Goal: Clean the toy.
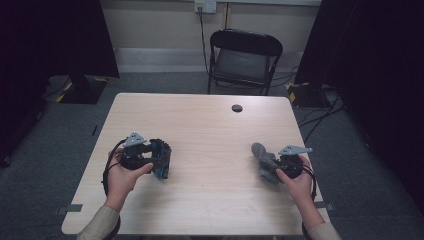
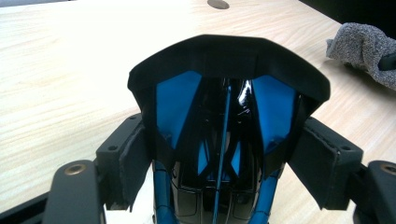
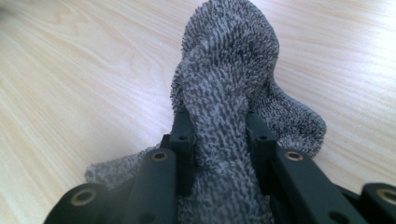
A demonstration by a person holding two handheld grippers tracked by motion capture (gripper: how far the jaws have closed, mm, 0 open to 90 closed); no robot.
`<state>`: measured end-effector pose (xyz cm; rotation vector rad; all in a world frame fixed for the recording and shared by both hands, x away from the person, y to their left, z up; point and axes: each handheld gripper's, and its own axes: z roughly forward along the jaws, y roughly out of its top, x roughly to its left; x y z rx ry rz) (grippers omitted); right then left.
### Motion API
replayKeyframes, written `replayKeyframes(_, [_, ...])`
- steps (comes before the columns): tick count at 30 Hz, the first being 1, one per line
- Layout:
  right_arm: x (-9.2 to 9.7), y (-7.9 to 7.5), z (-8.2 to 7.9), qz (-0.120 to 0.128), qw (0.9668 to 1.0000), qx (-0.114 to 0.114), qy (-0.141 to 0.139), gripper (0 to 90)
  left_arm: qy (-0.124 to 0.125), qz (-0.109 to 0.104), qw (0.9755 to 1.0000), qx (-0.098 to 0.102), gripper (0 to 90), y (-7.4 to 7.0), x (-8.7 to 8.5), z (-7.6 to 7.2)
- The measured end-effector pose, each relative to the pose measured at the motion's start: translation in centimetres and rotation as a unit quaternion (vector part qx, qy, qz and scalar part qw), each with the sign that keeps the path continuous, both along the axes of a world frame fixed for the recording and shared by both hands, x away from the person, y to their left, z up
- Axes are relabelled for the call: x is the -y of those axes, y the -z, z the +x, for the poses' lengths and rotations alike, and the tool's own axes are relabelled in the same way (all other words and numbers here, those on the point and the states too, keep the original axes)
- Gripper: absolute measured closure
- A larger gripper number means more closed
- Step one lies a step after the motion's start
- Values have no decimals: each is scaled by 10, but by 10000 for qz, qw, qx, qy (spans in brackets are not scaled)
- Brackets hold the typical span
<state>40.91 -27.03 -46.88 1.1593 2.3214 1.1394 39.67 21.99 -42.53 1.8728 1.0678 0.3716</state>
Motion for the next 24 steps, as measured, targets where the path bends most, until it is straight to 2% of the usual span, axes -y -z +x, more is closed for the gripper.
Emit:
replayKeyframes(5, [-5,2,2,-2,10000,-27,-35,704,-47,-44,10000,-21,254,4,7,8])
replayKeyframes(9, [-7,2,4,-41,10000,28,-28,704,-11,30,10000,-19,255,8,15,15])
replayKeyframes(16, [-8,5,9,-24,10000,27,-15,704,24,25,9999,-125,254,18,26,30])
replayKeyframes(24, [-8,9,12,-20,10000,-9,0,703,27,166,9997,-202,254,30,38,44])
